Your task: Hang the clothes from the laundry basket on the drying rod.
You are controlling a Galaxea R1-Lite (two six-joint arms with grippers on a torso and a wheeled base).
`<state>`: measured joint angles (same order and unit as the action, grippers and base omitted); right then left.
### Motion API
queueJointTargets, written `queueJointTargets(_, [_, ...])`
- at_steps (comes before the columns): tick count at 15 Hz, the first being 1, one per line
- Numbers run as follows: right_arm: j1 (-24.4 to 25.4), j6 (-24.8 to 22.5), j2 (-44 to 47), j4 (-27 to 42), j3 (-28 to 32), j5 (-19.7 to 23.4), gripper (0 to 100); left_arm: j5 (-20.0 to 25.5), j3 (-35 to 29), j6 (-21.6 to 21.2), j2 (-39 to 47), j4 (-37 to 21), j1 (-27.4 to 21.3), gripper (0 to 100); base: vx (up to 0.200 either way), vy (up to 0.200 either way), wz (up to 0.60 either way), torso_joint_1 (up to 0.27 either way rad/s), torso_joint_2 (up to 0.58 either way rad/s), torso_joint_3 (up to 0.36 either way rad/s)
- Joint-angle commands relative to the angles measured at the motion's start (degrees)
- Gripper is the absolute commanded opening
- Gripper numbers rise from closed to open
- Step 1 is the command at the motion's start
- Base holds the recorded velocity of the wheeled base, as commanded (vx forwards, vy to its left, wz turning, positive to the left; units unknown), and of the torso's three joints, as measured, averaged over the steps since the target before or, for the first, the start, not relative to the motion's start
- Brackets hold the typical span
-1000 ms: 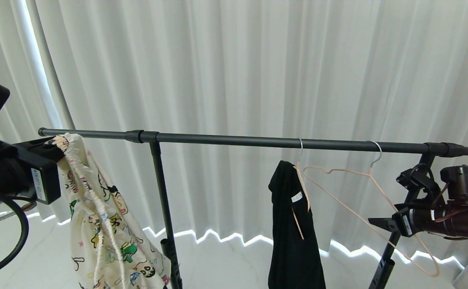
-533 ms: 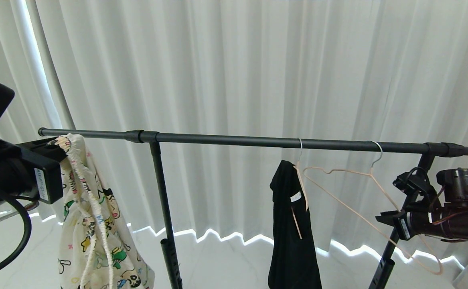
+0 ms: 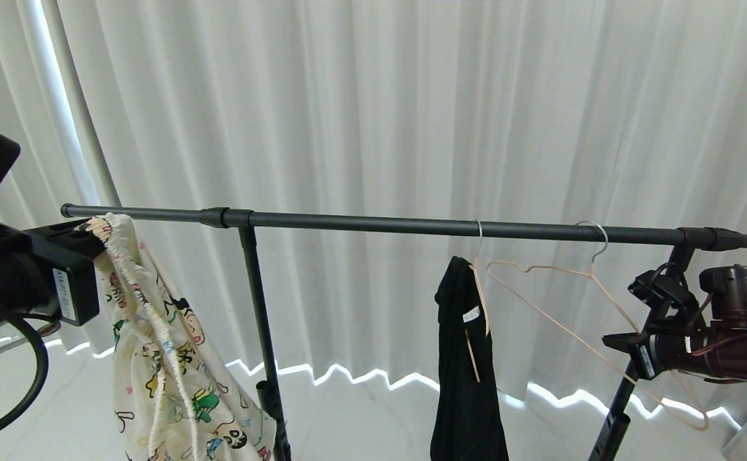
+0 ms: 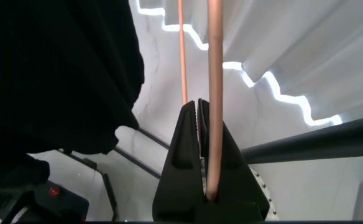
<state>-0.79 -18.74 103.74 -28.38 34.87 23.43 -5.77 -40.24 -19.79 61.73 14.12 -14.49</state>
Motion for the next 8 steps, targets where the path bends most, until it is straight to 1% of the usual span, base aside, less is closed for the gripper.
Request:
queueJointTargets(1, [0.0, 0.28, -2.76, -0.18, -0.59, 0.12, 0, -0.03, 0.08, 0.01, -0.12, 0.03, -0.01, 0, 0.0, 0.0, 0.0, 0.0, 0.0, 0.0])
queueJointTargets(6, [0.0, 1.95, -9.61, -0.36, -3.22, 0.12, 0, -0.21, 0.43, 0.01, -0.03, 0.03, 0.26, 0, 0.0, 0.0, 0.0, 0.0, 0.0, 0.0])
queueJointTargets(8, [0.0, 1.86, -13.83, -0.18, -5.51, -0.14, 0, -0.39, 0.6, -0.08, -0.03, 0.03, 0.43, 0, 0.0, 0.0, 0.0, 0.0, 0.0, 0.0])
